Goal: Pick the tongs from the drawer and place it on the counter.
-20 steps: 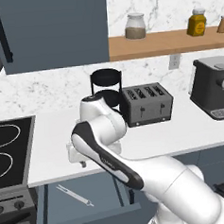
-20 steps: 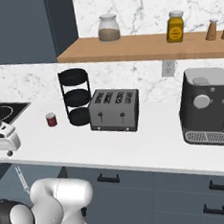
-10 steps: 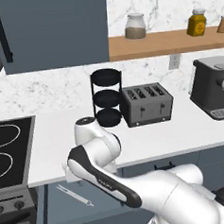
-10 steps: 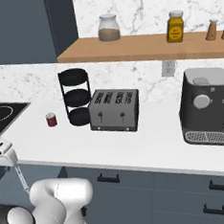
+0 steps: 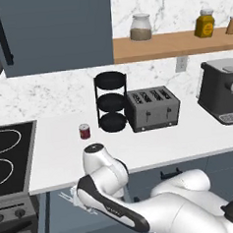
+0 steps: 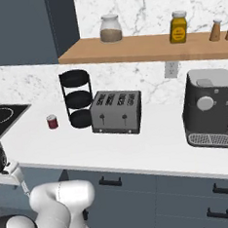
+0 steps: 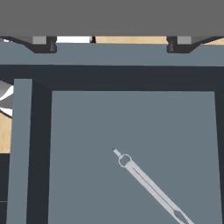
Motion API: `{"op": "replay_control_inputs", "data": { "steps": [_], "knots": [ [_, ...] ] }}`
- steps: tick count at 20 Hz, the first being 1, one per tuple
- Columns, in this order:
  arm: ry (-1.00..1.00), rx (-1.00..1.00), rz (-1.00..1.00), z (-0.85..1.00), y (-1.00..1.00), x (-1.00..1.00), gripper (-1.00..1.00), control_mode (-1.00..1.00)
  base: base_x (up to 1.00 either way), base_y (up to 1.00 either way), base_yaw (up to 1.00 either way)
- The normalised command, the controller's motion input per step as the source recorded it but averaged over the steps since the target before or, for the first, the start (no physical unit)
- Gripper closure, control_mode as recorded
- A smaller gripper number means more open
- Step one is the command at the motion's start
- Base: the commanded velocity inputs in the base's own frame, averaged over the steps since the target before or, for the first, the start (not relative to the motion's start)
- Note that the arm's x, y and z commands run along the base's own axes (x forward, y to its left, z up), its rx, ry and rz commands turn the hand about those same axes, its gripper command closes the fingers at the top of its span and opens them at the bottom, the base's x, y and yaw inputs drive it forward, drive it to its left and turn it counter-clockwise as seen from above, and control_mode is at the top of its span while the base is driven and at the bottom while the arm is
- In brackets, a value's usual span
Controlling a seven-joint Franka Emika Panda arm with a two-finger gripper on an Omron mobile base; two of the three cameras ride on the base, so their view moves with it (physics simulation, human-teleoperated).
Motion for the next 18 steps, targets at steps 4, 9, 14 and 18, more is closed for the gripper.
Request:
{"op": "replay_control_inputs", "data": {
  "steps": [4,9,14,18],
  "knots": [
    [0.05,0.00,0.00,-0.44,0.03,-0.18,-1.00,-1.00,0.00,0.00,0.00],
    [0.06,0.00,0.00,-0.45,0.06,-0.31,-1.00,-1.00,0.00,0.00,0.00],
    [0.00,0.00,0.00,-0.20,0.06,-0.40,-1.00,-1.00,0.00,0.00,0.00],
    [-0.03,0.01,0.00,0.01,-0.01,-0.07,-1.00,-1.00,0.00,0.00,0.00]
  ]
}}
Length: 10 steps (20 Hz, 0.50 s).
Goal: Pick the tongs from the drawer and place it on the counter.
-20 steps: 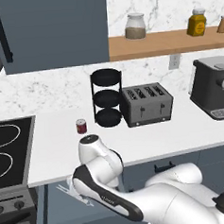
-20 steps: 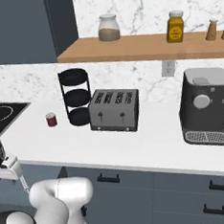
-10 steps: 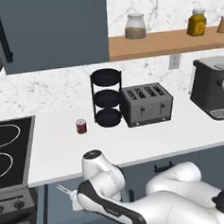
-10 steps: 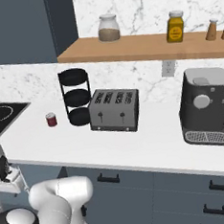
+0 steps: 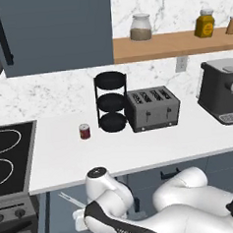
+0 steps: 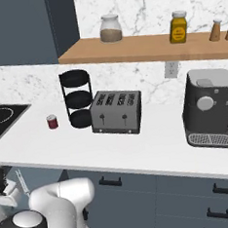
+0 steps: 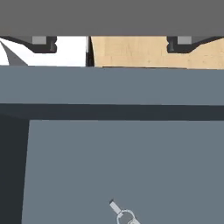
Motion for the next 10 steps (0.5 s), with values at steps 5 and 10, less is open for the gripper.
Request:
{"op": "replay_control_inputs", "data": {
  "steps": [5,10],
  "knots": [
    [-0.09,0.09,0.00,0.31,-0.07,0.18,-1.00,-1.00,0.00,0.00,0.00],
    [-0.05,0.11,0.00,0.19,-0.01,0.45,-1.00,-1.00,0.00,0.00,0.00]
  ]
}}
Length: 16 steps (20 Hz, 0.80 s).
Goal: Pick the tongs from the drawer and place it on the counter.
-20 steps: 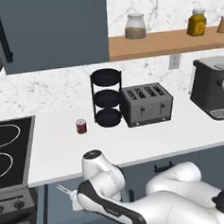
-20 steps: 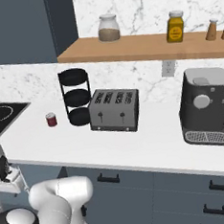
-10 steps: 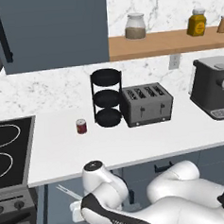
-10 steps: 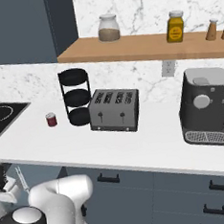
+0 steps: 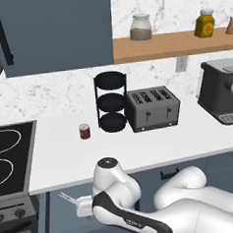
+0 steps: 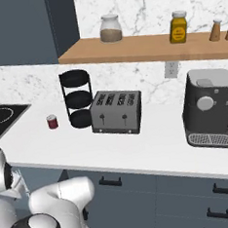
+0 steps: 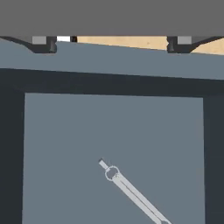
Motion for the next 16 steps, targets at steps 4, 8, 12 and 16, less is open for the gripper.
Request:
{"op": "replay_control_inputs", "data": {
  "steps": [4,8,12,16],
  "knots": [
    [-0.02,0.02,0.00,-0.09,0.00,0.58,-1.00,-1.00,0.00,0.00,0.00],
    [-0.01,0.00,0.00,-0.35,0.00,0.27,-1.00,-1.00,0.00,0.00,0.00],
    [0.00,0.00,0.00,-0.45,0.08,0.00,-1.00,-1.00,0.00,0.00,0.00],
    [0.00,0.00,0.01,-0.20,0.09,-0.38,-1.00,-1.00,0.00,0.00,0.00]
  ]
}}
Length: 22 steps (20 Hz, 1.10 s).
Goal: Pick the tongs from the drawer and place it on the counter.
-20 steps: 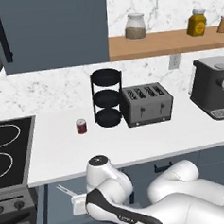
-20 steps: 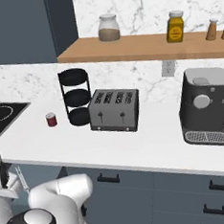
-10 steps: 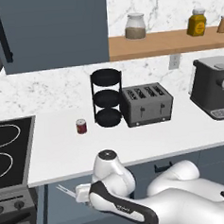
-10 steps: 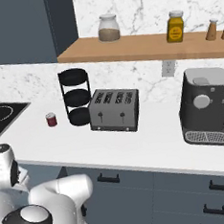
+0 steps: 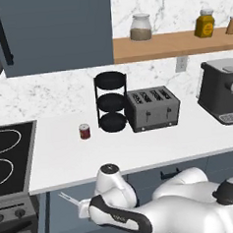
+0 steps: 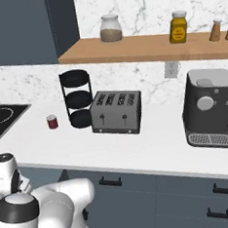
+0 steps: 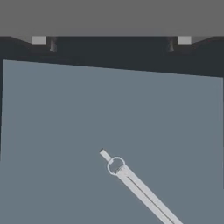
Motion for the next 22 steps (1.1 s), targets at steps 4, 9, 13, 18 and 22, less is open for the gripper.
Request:
{"op": "replay_control_inputs", "data": {
  "steps": [4,9,13,18,22],
  "knots": [
    [0.04,0.00,0.02,-0.18,0.18,-0.77,-1.00,-1.00,0.00,0.00,0.00],
    [0.02,-0.01,0.01,-0.11,0.20,-1.00,-1.00,-1.00,0.00,0.00,0.00],
    [0.00,0.00,0.00,0.00,0.08,-1.00,-1.00,-1.00,0.00,0.00,0.00],
    [0.00,0.00,0.00,0.00,0.03,-1.00,-1.00,-1.00,0.00,0.00,0.00],
    [-0.01,0.00,0.00,0.03,0.00,-0.88,-1.00,-1.00,0.00,0.00,0.00]
  ]
}}
